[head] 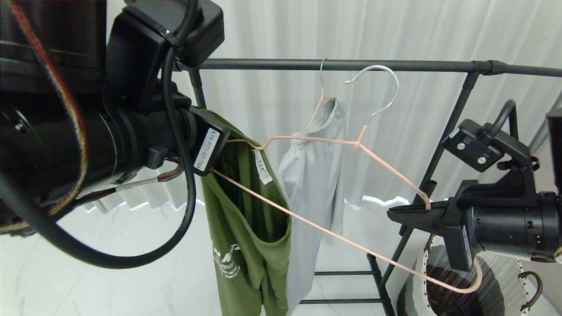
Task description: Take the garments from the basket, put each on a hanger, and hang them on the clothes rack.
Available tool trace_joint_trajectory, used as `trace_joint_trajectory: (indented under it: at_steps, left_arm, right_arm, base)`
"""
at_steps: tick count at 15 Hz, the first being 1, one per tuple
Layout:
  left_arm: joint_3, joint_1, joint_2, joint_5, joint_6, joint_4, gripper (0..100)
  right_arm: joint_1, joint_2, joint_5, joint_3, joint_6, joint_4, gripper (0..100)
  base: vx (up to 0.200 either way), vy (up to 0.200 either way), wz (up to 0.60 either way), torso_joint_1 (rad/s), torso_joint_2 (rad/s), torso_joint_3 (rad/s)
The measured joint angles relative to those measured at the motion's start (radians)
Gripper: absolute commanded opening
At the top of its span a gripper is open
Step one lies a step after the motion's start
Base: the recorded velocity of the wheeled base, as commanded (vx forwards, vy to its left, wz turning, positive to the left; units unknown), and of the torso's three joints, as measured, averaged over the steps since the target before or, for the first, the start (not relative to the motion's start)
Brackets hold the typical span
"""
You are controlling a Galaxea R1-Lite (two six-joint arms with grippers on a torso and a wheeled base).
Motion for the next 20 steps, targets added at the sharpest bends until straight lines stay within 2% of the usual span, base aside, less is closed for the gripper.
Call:
trace_joint_trajectory:
  at_steps: [7,10,15,20]
  left_arm:
    - [-0.014,-0.047,0.021,-0.002,-0.065,-0.002,0]
    - [-0.036,-0.061,0.036,-0.002,-0.133,-0.002,0]
    - [-0.073,-0.080,0.057,-0.004,-0.190,-0.002,0]
    - [-0.111,-0.054,0.061,-0.004,-0.194,-0.002,0]
  right_arm:
    - [0.043,0.078,-0.001,-0.034,0.001,-0.097,0]
    - [0.095,0.139,-0.002,-0.072,0.002,-0.130,0]
    - [0.131,0.205,-0.003,-0.135,0.002,-0.131,0]
    - [0.127,0.187,-0.007,-0.115,0.008,-0.107,0]
  base:
    - [0.000,0.000,0.00,0.000,0.00,0.000]
    - [0.000,0.000,0.00,0.000,0.00,0.000]
    - [0.000,0.000,0.00,0.000,0.00,0.000]
    - [0.000,0.000,0.00,0.000,0.00,0.000]
